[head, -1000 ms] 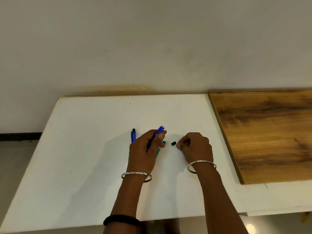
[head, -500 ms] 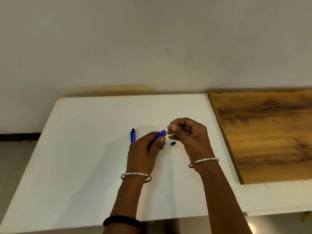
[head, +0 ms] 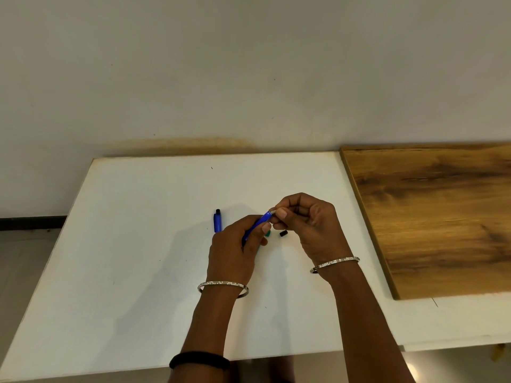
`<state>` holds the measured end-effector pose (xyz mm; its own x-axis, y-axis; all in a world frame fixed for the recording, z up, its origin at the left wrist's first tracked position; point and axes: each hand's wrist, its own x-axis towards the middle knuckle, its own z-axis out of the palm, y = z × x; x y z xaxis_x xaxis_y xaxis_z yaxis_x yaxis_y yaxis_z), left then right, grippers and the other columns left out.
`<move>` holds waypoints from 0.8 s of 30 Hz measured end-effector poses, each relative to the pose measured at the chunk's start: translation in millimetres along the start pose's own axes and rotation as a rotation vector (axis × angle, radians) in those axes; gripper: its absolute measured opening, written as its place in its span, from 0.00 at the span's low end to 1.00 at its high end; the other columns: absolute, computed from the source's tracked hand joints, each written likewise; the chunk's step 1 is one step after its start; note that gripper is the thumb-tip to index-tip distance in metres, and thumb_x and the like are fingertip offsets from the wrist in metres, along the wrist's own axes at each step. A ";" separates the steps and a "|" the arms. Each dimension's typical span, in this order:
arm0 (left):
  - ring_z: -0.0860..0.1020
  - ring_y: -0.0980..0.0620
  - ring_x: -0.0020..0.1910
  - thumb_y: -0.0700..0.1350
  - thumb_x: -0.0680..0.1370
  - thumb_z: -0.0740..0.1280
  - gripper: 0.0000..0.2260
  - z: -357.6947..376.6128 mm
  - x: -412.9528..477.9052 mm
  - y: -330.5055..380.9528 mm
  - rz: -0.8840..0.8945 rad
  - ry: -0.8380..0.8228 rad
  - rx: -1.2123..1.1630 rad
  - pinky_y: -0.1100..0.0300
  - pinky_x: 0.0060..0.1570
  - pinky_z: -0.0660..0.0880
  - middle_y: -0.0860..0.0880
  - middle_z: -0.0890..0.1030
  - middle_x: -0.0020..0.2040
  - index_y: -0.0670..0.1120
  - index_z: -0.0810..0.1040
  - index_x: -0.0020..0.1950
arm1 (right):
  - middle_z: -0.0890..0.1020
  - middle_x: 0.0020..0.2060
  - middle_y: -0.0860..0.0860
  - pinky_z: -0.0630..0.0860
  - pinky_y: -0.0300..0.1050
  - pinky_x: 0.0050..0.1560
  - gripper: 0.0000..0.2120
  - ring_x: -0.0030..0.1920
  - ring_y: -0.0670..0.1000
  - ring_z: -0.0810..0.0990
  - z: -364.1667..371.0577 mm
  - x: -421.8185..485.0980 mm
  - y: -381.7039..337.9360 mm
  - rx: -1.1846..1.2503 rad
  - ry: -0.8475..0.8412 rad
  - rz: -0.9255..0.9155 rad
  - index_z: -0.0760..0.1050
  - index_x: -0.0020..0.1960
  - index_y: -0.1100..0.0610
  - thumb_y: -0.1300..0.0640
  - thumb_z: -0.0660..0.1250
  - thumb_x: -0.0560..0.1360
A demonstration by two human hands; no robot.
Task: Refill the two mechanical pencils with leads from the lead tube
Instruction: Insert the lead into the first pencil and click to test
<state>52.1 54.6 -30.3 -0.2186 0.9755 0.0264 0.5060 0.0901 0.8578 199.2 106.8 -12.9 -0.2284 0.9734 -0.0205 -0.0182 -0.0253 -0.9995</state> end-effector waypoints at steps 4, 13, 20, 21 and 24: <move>0.75 0.68 0.31 0.60 0.75 0.59 0.15 -0.4 0.1 -0.3 0.000 -0.010 0.012 0.78 0.34 0.68 0.58 0.81 0.34 0.57 0.79 0.54 | 0.85 0.40 0.58 0.81 0.43 0.42 0.04 0.39 0.52 0.85 -1.1 0.1 -0.5 -0.027 -0.015 0.011 0.79 0.47 0.63 0.68 0.67 0.76; 0.76 0.68 0.34 0.58 0.76 0.61 0.14 -1.5 -0.9 -1.3 0.004 -0.015 0.049 0.73 0.37 0.68 0.58 0.82 0.35 0.56 0.79 0.56 | 0.84 0.39 0.60 0.79 0.40 0.40 0.03 0.37 0.51 0.84 -0.3 -0.8 -1.2 -0.049 -0.025 0.023 0.78 0.48 0.65 0.68 0.66 0.76; 0.76 0.67 0.34 0.59 0.75 0.59 0.10 -1.7 -0.4 0.6 0.031 -0.017 -0.028 0.76 0.36 0.70 0.58 0.82 0.35 0.61 0.78 0.52 | 0.83 0.39 0.61 0.79 0.39 0.40 0.03 0.37 0.51 0.84 -0.9 -2.0 -5.0 0.011 -0.067 0.045 0.76 0.49 0.68 0.68 0.65 0.77; 0.77 0.66 0.35 0.58 0.75 0.59 0.08 -1.4 -0.4 1.5 0.028 -0.018 -0.036 0.74 0.37 0.72 0.58 0.82 0.35 0.64 0.76 0.50 | 0.83 0.39 0.61 0.79 0.39 0.40 0.04 0.37 0.51 0.84 -1.4 -2.2 -5.2 0.012 -0.072 0.045 0.76 0.50 0.68 0.69 0.64 0.77; 0.79 0.62 0.38 0.58 0.75 0.59 0.07 -0.9 -1.1 1.7 0.013 -0.024 -0.030 0.67 0.40 0.76 0.58 0.82 0.36 0.64 0.75 0.51 | 0.83 0.40 0.64 0.81 0.43 0.41 0.04 0.38 0.53 0.84 -3.2 -2.6 -5.5 -0.013 -0.082 0.039 0.76 0.50 0.68 0.69 0.64 0.77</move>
<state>52.4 53.5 -28.4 -0.1916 0.9812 0.0252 0.4837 0.0720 0.8723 203.0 105.1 -7.5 -0.3077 0.9497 -0.0581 0.0053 -0.0594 -0.9982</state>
